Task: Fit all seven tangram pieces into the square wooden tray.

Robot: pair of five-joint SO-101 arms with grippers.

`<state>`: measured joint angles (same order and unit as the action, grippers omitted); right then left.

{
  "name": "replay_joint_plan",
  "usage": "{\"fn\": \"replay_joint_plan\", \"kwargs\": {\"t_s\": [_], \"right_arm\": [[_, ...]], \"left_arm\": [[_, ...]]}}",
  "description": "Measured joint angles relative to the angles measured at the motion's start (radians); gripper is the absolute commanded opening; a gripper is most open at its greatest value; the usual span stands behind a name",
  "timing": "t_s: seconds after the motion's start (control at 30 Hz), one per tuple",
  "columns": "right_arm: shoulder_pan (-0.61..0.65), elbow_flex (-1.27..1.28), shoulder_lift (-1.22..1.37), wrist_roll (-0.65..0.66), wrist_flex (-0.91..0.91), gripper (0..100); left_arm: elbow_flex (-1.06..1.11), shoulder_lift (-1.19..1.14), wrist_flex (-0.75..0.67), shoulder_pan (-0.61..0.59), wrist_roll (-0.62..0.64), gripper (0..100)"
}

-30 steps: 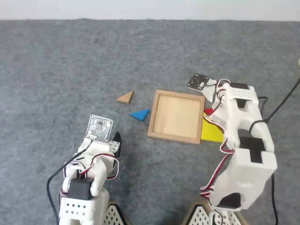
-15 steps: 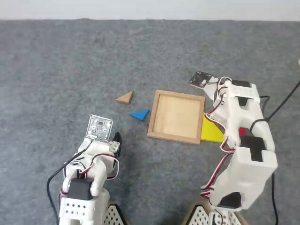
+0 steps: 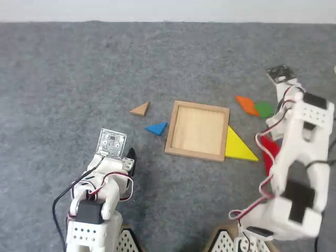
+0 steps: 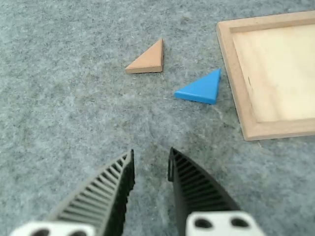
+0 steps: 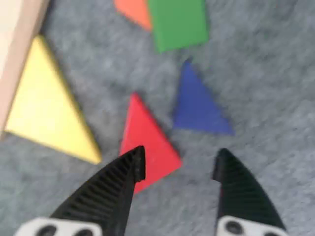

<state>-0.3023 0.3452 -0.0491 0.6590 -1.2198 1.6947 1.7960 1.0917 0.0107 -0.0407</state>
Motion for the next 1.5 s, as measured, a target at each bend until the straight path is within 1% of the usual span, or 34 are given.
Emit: {"fn": "replay_joint_plan", "kwargs": {"t_s": [0.1, 0.17, 0.23, 0.4, 0.53, 0.7, 0.9, 1.13, 1.33, 1.5], "right_arm": [[0.023, 0.137, -0.044, -0.012, 0.035, 25.6], [0.046, 0.218, -0.048, -0.046, 0.074, 25.6], [0.054, 0.269, -0.048, -0.112, 0.098, 25.6], [0.040, 0.299, -0.049, -0.327, 0.143, 25.6], [0.037, 0.305, -0.051, -0.390, 0.158, 25.6], [0.008, 0.305, -0.055, -0.385, 0.173, 25.7], [0.006, 0.305, -0.055, -0.278, 0.184, 25.7], [0.005, 0.305, -0.041, -0.215, 0.186, 26.0], [0.006, 0.304, 0.057, -0.203, 0.238, 37.2], [0.003, 0.305, 0.078, -0.206, 0.256, 37.2]], "left_arm": [[0.000, 0.000, 0.000, 0.000, 0.000, 11], [0.000, 0.000, 0.000, 0.000, 0.000, 11], [0.000, 0.000, 0.000, 0.000, 0.000, 11], [0.000, 0.000, 0.000, 0.000, 0.000, 11], [0.000, 0.000, 0.000, 0.000, 0.000, 11], [0.000, 0.000, 0.000, 0.000, 0.000, 11], [0.000, 0.000, 0.000, 0.000, 0.000, 11], [0.000, 0.000, 0.000, 0.000, 0.000, 11], [0.000, 0.000, 0.000, 0.000, 0.000, 11], [0.000, 0.000, 0.000, 0.000, 0.000, 11]]}}
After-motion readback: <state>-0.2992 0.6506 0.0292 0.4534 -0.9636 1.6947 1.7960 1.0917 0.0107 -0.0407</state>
